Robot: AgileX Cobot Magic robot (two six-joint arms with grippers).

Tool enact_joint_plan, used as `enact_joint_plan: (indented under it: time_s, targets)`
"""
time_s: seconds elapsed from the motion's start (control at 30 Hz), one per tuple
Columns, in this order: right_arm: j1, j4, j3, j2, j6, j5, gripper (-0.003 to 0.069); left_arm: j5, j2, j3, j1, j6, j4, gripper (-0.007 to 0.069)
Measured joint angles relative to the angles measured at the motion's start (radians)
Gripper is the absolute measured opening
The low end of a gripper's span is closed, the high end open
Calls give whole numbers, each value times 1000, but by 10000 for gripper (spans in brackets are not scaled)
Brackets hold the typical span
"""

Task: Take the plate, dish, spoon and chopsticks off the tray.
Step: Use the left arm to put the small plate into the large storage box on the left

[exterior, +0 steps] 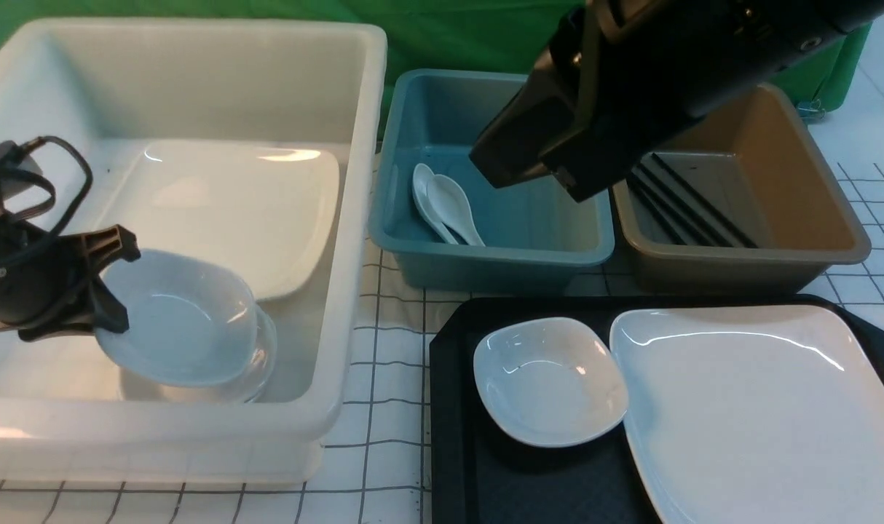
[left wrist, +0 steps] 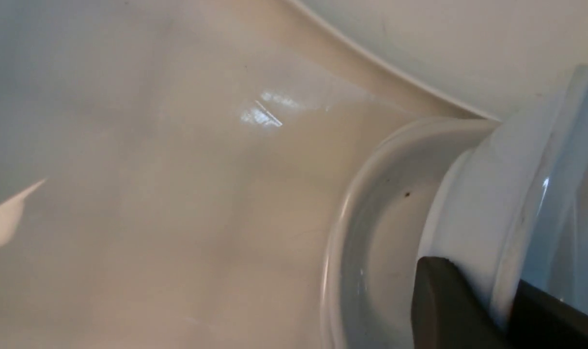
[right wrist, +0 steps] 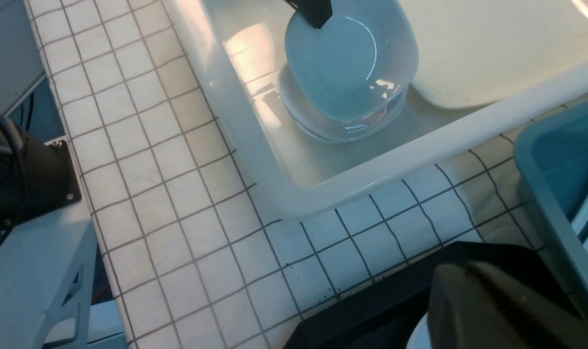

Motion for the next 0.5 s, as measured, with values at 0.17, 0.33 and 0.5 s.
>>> enact_joint_plan:
  time_s: [0.17, 0.33, 0.5]
  targets:
    - [0, 0, 0, 0, 1, 0, 5, 17, 5, 0, 0, -10, 5, 207]
    - [1, -116, 0, -11, 71, 0, 6, 176, 5, -76, 0, -11, 102, 428]
    - [-1, -350, 2, -73, 140, 0, 6, 334, -1, -223, -2, -14, 181, 475]
